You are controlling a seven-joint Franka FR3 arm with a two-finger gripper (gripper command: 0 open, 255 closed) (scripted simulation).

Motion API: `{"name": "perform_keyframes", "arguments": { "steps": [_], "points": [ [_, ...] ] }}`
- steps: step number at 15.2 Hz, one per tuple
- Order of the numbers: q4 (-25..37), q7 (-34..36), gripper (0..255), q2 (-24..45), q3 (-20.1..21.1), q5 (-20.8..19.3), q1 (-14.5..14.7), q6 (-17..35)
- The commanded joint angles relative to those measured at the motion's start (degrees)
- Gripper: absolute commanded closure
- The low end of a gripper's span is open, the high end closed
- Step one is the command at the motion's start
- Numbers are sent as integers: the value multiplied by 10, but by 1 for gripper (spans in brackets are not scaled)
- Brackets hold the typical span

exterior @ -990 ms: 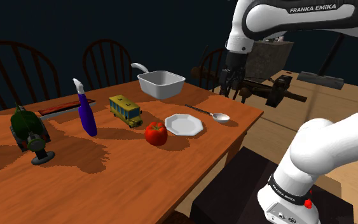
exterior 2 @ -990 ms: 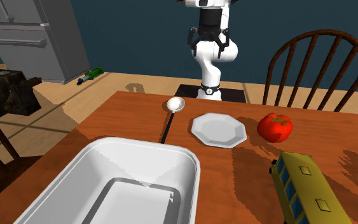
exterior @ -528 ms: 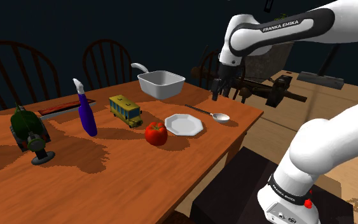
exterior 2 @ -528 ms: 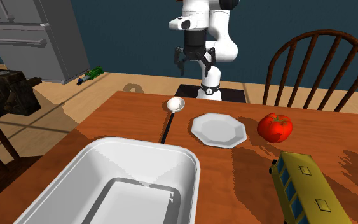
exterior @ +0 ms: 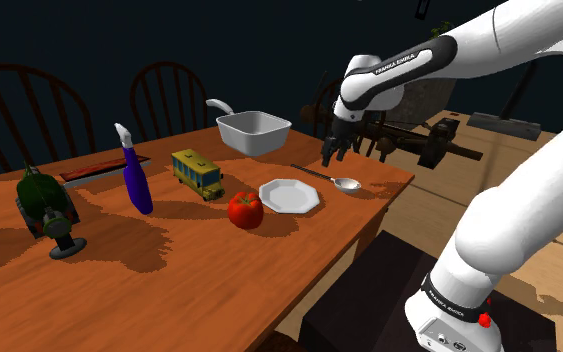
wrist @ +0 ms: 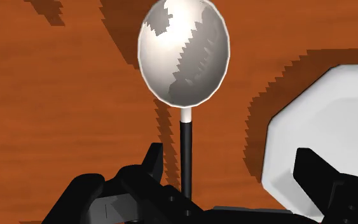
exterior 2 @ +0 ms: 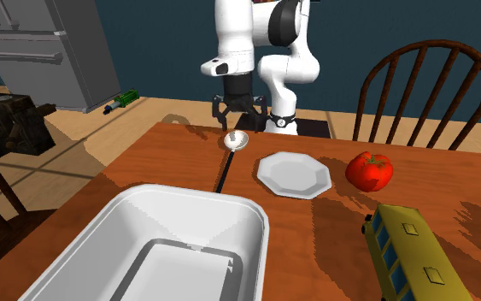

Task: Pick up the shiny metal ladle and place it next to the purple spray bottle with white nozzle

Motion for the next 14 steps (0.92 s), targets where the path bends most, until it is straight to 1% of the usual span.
{"name": "perform_keyframes", "arguments": {
  "steps": [1, 4, 11, 14],
  "points": [
    [18, -31, 0, 49, -16, 20, 3, 35],
    [46, -78, 0, 116, -33, 59, 8, 74],
    [31, -95, 0, 156, -30, 84, 12, 127],
    [31, -97, 0, 160, -30, 86, 12, 132]
  ]
}}
